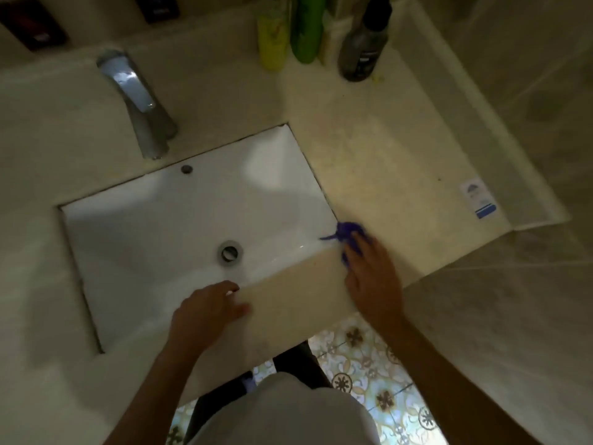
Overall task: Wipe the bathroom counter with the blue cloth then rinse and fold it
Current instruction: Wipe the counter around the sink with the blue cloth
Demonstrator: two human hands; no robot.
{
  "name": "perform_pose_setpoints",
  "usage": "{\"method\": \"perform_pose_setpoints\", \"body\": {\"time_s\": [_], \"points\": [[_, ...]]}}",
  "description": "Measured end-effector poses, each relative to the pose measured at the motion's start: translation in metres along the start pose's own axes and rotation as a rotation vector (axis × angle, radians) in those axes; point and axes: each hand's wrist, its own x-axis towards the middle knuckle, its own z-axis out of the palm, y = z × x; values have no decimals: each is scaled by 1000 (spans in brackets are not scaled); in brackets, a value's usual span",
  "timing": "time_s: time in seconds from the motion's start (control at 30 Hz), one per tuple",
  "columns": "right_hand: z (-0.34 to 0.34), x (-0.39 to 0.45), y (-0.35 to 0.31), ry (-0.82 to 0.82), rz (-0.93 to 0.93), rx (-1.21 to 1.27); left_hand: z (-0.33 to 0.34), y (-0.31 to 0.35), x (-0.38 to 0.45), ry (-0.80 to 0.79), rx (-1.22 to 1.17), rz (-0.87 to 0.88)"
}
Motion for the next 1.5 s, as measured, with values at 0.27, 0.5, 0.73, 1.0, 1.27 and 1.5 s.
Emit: {"method": "perform_pose_setpoints", "body": {"time_s": [0.27, 0.5, 0.73, 1.0, 1.27, 1.5], "points": [[0, 199, 50, 107, 327, -40, -6, 10, -1, 14, -7, -64], [41, 275, -30, -14, -267, 20, -4, 2, 7, 62, -63, -120], [35, 294, -46, 58, -21, 236, 1, 2, 8, 128, -102, -58], [71, 389, -163, 2, -113, 171, 7, -10, 11, 137, -137, -59], [53, 257, -172, -382, 74, 813, 9, -9, 6, 68, -170, -85], [65, 198, -141, -575, 875, 1845, -98, 13, 17, 602, -944, -84]]}}
